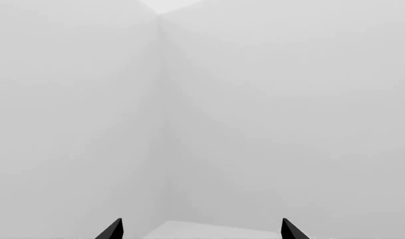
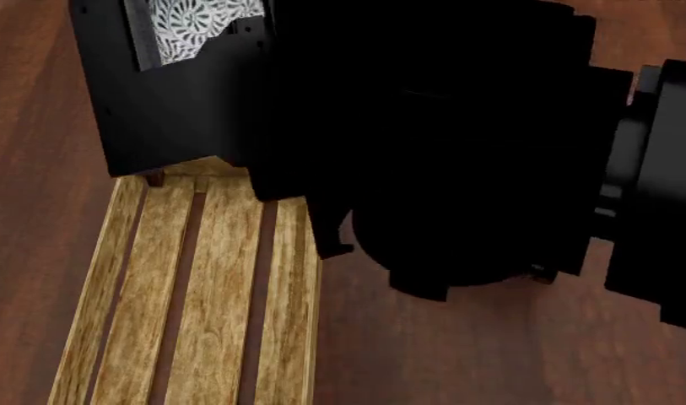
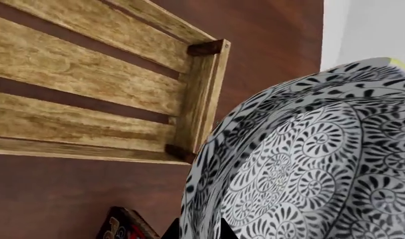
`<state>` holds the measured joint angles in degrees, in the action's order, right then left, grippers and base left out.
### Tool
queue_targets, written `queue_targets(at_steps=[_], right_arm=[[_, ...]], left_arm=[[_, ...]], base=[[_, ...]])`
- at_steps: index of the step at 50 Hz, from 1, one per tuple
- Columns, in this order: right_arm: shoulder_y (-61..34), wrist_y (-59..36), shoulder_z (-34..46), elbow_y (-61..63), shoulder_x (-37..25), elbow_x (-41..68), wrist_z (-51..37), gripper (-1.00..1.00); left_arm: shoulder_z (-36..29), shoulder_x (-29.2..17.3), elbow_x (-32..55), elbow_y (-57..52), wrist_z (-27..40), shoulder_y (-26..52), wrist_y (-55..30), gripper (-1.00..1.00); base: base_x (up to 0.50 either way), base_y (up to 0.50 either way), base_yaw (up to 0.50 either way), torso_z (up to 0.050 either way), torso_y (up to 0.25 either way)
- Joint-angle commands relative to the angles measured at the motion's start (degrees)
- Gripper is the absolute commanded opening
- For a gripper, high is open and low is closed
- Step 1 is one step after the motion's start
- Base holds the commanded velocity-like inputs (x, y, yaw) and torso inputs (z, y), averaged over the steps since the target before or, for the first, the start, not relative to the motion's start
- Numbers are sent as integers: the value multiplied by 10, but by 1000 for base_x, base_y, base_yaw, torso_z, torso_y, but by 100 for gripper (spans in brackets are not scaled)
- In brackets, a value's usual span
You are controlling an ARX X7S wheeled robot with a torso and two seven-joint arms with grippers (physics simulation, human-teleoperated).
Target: Stack the left bowl on the right bowl and place them in the tray.
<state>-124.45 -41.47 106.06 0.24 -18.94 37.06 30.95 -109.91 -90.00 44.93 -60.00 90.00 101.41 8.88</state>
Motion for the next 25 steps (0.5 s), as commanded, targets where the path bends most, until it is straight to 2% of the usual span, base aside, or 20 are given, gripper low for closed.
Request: queue_targets(at_steps=[1, 4, 25], right_arm=[[-13, 18, 3, -10, 41, -30, 80, -100], [-14, 5, 9, 0, 48, -14, 105, -100], [31, 31, 33, -6, 84, -41, 117, -100]], left_arm=[[6, 0, 9, 0, 0, -1, 0, 100], [9, 0, 14, 0, 0, -1, 0, 100], [14, 0, 26, 4, 0, -8, 5, 100]], base=[[0, 0, 0, 0, 0], [0, 0, 0, 0, 0], [0, 0, 0, 0, 1]])
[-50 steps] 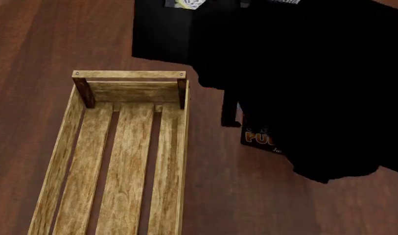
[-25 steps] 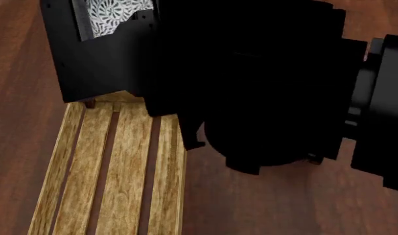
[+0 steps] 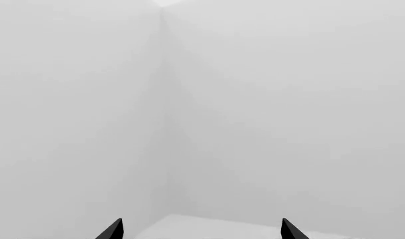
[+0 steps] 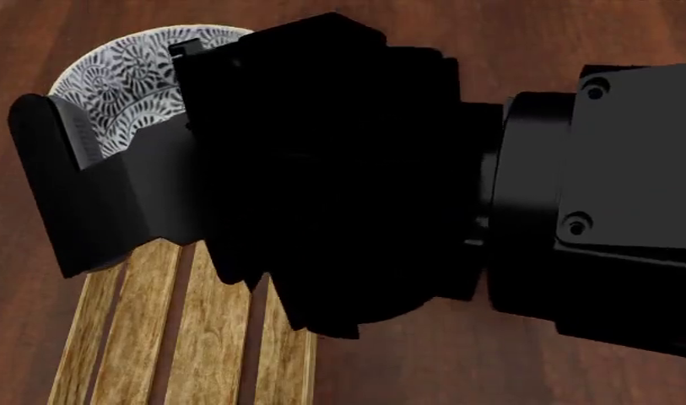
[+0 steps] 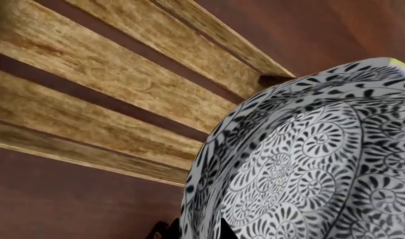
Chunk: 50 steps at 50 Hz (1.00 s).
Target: Stack the left bowl on the right bowl and place them in the tray.
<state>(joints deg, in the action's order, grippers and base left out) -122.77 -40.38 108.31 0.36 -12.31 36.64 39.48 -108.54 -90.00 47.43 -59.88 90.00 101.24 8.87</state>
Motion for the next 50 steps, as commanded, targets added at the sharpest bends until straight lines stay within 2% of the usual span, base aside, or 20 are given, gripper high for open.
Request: queue_targets(at_steps=[1, 50], right_arm=[[15, 20, 11, -8, 18, -37, 32, -100], [218, 117, 36, -216, 109, -120, -8, -100]], left_arm=[[-1, 0, -2, 4, 0, -8, 8, 100], [12, 0, 9, 11, 0, -23, 6, 100]], base=[[0, 0, 0, 0, 0], [0, 0, 0, 0, 1]])
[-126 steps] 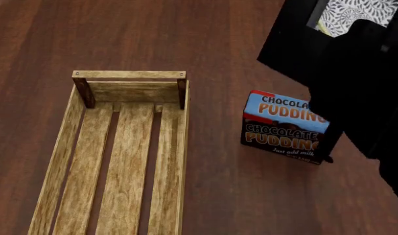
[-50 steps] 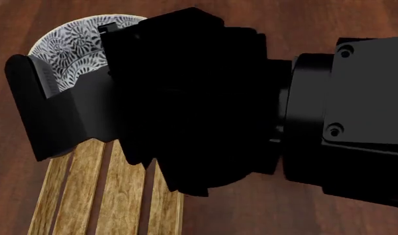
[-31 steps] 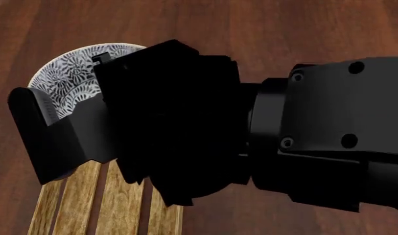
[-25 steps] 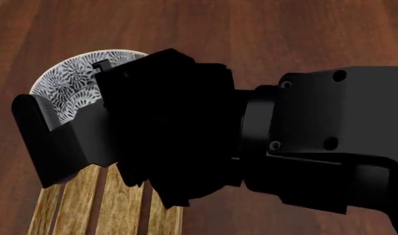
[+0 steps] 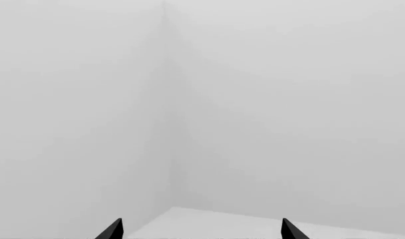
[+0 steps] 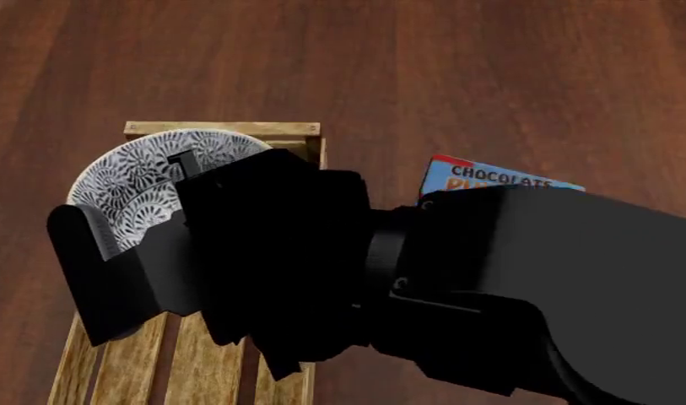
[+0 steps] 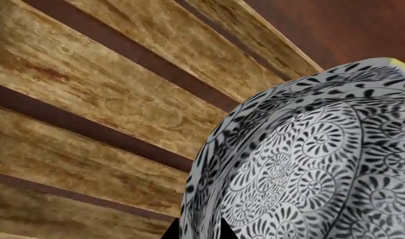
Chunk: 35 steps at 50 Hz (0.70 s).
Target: Stack the left bowl on the right bowl and place them in the tray.
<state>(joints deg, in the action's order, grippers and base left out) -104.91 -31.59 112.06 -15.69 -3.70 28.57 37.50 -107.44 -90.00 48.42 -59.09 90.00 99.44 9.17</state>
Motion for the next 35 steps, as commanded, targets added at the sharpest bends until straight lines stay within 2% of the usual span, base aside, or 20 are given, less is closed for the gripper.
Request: queue_targets(at_steps=[1, 21, 35], right_arm=[[42, 29, 0, -57, 25, -41, 13, -100], [110, 35, -15, -79, 34, -96, 19, -100], [191, 42, -126, -125, 37, -242, 92, -100]], left_arm=[[-1, 0, -4, 4, 0, -8, 6, 100], [-3, 0, -12, 7, 0, -20, 15, 100], [-2, 0, -16, 13, 0, -28, 20, 100]], base=[[0, 0, 0, 0, 0], [0, 0, 0, 0, 1], [0, 0, 0, 1, 1]])
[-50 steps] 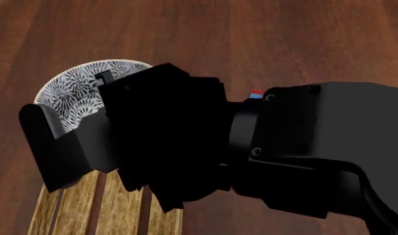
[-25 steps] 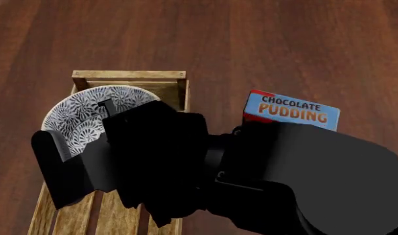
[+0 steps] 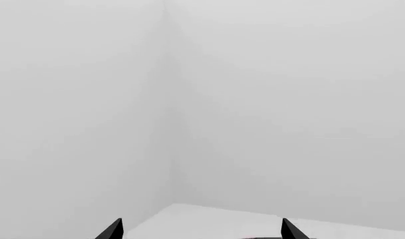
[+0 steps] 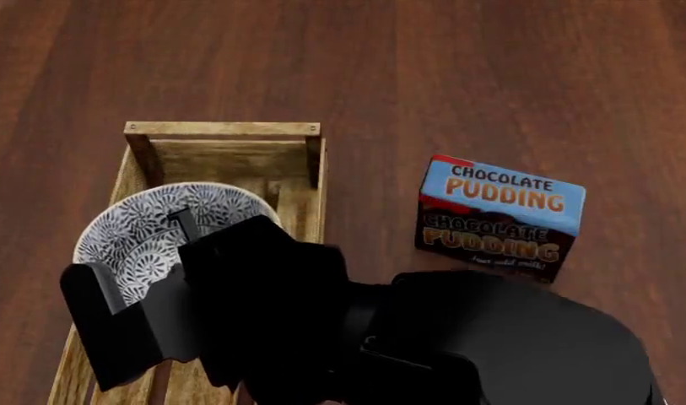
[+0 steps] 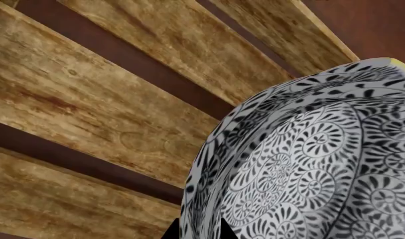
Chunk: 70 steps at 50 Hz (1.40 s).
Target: Stack the left bowl on the right bowl and place them in the tray.
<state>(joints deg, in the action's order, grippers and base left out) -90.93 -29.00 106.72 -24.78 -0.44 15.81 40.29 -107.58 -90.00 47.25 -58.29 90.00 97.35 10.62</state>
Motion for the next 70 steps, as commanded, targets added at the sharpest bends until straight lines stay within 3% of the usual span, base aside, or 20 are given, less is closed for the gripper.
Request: queue_targets(at_steps=[1, 27, 28, 44, 70], right_arm=[[57, 15, -81, -35, 4, -126, 71, -100], [126, 12, -155, -55, 4, -240, 137, -100], [126, 13, -157, -56, 4, -242, 135, 100], [116, -10, -164, -17, -5, -244, 148, 100], [57, -119, -180, 164, -57, -252, 194, 100]], left_arm=[[-1, 0, -5, 6, 0, -8, 7, 100], [-5, 0, -17, 25, 0, -26, 30, 100], [-5, 0, -17, 25, 0, -27, 30, 100], [7, 0, -11, 17, 0, -25, 22, 100], [53, 0, 36, -15, 0, 8, -22, 100]], base=[[0, 0, 0, 0, 0], [1, 1, 1, 0, -1], [0, 3, 4, 0, 0], [1, 0, 0, 0, -1], [0, 0, 0, 0, 0]])
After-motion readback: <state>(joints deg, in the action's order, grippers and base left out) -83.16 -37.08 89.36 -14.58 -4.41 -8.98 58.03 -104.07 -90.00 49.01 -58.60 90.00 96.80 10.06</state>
